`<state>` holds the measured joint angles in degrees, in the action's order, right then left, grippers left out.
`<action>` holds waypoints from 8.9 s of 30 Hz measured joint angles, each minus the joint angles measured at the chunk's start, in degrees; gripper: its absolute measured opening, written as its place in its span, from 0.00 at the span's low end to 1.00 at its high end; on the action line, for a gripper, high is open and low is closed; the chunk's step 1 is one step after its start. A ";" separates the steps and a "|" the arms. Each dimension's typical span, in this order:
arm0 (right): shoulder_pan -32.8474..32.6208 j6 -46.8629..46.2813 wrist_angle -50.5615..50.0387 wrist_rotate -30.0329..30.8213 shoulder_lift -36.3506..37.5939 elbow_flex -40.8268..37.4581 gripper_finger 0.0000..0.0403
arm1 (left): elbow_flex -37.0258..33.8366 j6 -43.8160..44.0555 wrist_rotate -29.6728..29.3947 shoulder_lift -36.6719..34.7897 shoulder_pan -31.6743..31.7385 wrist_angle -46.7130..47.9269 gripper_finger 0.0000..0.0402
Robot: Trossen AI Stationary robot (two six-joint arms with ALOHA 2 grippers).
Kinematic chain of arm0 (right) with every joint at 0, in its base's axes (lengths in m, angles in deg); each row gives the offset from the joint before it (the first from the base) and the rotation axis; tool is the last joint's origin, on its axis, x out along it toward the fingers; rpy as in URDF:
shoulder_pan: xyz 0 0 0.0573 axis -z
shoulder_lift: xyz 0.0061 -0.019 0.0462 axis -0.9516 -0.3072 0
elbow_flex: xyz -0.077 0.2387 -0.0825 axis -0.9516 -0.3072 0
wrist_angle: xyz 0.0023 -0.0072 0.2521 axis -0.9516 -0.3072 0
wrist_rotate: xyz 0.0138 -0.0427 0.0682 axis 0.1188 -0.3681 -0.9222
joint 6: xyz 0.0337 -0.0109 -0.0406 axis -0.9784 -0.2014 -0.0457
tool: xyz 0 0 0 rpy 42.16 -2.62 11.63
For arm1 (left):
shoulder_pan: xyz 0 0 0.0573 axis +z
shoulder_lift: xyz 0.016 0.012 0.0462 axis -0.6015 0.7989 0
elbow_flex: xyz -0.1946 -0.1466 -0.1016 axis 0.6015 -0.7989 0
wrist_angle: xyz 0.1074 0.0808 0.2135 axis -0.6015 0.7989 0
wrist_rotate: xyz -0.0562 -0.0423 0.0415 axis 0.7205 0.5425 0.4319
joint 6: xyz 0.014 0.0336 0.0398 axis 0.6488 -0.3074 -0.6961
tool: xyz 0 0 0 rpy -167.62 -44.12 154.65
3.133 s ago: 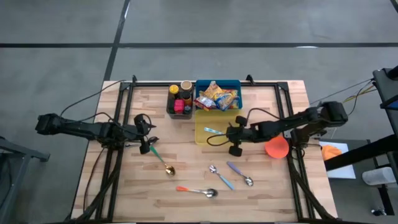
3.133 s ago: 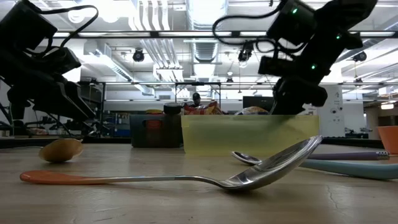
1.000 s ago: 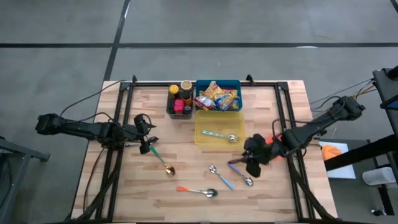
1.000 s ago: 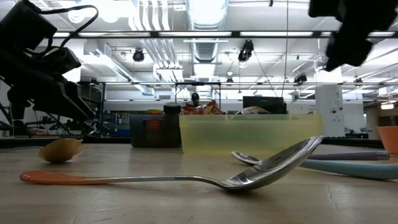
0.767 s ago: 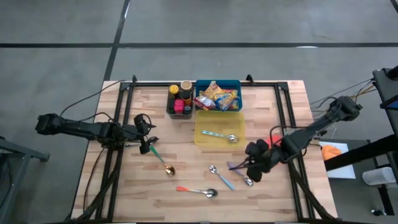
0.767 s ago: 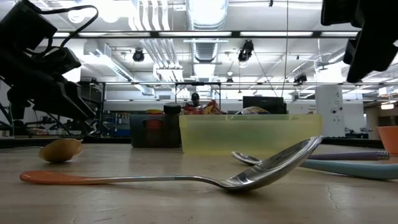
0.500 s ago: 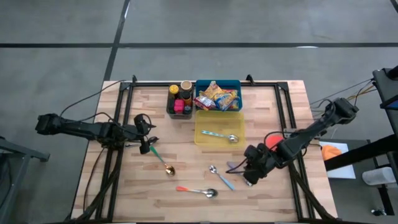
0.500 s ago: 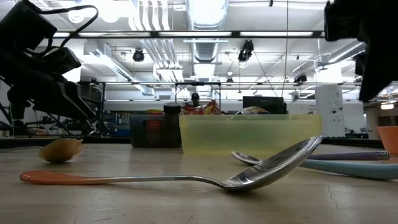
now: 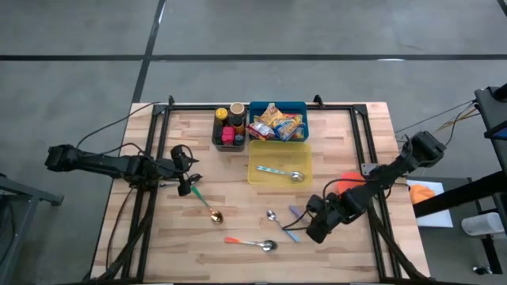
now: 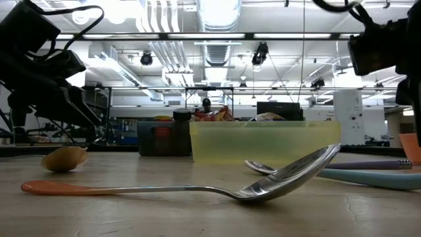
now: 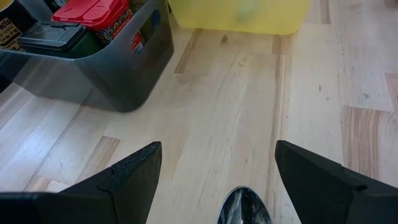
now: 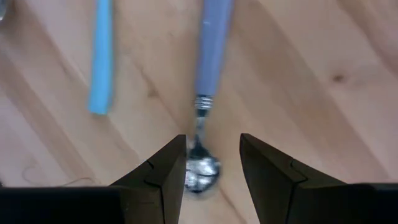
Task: Pick & Place Food Item
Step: Put the violet spoon into the yellow bin, then put the light blue spoon into the yellow bin
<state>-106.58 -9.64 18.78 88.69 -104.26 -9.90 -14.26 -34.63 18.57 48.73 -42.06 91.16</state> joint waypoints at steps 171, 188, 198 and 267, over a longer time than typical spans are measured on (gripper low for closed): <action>0.00 8.36 -12.31 7.11 -8.91 10.34 0.07 | 0.00 0.00 0.00 0.00 -0.02 0.00 0.79; 17.49 43.57 -11.02 21.25 7.37 10.41 0.07 | 0.00 0.00 0.00 0.00 0.00 0.00 0.79; 30.33 61.24 -1.65 12.88 4.76 10.45 0.07 | 0.02 0.00 0.00 0.00 -0.01 0.00 0.79; 28.95 49.34 3.29 6.68 -2.63 17.35 0.34 | 0.01 0.00 0.00 0.00 -0.01 0.00 0.79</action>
<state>-77.64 39.71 22.07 95.37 -106.89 7.45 -14.25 -34.63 18.57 48.73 -42.07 91.16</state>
